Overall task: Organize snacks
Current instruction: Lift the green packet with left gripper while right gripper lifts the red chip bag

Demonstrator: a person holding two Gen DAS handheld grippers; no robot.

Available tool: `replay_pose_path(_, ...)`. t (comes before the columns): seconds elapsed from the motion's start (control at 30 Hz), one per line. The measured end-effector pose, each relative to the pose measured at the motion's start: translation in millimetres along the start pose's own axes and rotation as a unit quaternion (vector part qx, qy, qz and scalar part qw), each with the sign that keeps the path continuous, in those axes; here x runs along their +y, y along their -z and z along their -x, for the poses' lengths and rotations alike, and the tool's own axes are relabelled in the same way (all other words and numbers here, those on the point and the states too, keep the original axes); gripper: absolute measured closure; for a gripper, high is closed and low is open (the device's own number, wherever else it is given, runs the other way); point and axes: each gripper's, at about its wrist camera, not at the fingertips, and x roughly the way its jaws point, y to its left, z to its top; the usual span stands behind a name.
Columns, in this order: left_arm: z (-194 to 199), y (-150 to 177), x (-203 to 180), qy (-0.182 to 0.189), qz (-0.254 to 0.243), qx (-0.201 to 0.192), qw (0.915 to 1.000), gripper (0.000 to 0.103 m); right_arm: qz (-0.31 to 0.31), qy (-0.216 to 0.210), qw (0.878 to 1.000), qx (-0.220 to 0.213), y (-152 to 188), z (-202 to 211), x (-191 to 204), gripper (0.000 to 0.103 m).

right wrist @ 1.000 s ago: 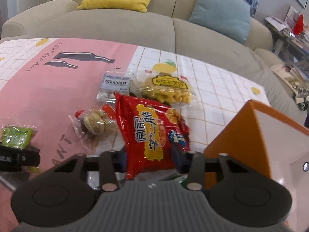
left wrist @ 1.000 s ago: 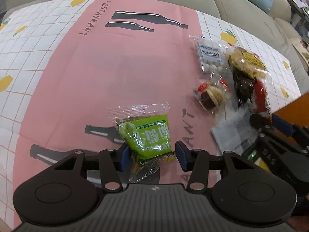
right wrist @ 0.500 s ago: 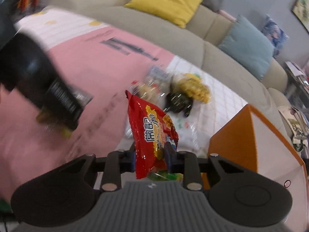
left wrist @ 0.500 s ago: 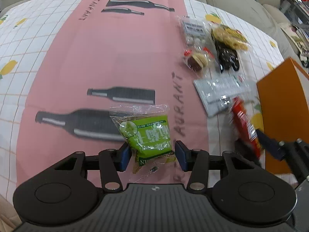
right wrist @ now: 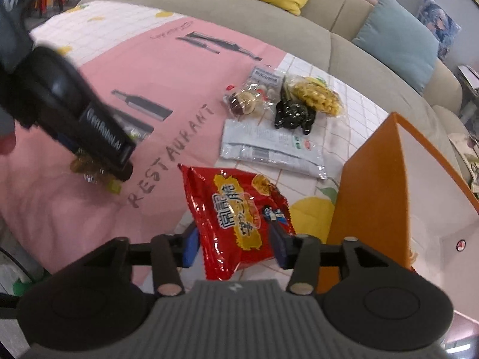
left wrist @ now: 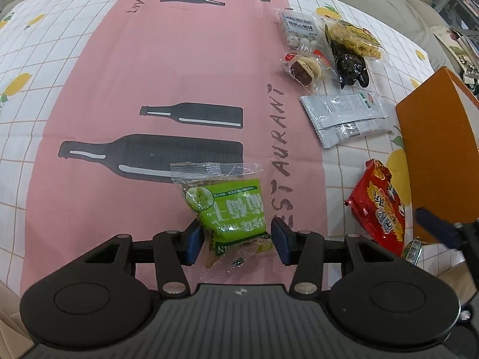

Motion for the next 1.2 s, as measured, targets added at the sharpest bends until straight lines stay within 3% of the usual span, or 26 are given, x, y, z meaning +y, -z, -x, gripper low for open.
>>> replay_pose_path(0.17, 0.3, 0.3, 1.7, 0.005, 0.004, 0.0, 1.0, 0.048, -0.058, -0.034, 0.998, 0.002, -7.1, 12.0, -11.5, 0.029)
replay_pose_path(0.3, 0.3, 0.4, 4.3, 0.009, 0.012, -0.002, 0.9999, 0.048, -0.155, -0.066, 0.986, 0.02, -7.3, 12.2, -28.3, 0.02)
replay_pose_path(0.37, 0.7, 0.7, 5.4, 0.011, 0.015, -0.004, 0.9998, 0.048, -0.231, -0.069, 0.97, 0.04, -4.2, 4.3, -39.8, 0.018)
replay_pose_path(0.47, 0.8, 0.4, 6.7, 0.013, 0.018, -0.008, 0.9997, 0.048, -0.337, -0.071, 0.936, 0.071, 1.8, -10.2, -54.3, 0.017)
replay_pose_path(0.53, 0.6, -0.1, 6.9, 0.012, 0.018, -0.009, 0.9997, 0.048, -0.375, -0.069, 0.922, 0.069, 2.8, -15.3, -57.4, 0.017)
replay_pose_path(0.73, -1.3, -2.8, 6.7, 0.013, 0.018, -0.013, 0.9997, 0.048, -0.427, -0.069, 0.897, 0.092, -4.2, -39.9, -58.3, 0.013)
replay_pose_path(0.9, -1.6, -4.2, 10.4, 0.016, 0.018, -0.014, 0.9996, 0.048, -0.411, -0.065, 0.904, 0.102, -17.2, -57.8, -54.4, 0.014)
replay_pose_path(1.07, -3.1, -5.0, 16.0, 0.018, 0.025, -0.013, 0.9994, 0.048, -0.368, -0.064, 0.92, 0.118, -30.1, -75.5, -45.3, 0.021)
replay_pose_path(1.2, -4.0, -5.4, 17.2, 0.015, 0.021, -0.013, 0.9996, 0.048, -0.326, -0.062, 0.935, 0.124, -33.6, -79.3, -37.3, 0.021)
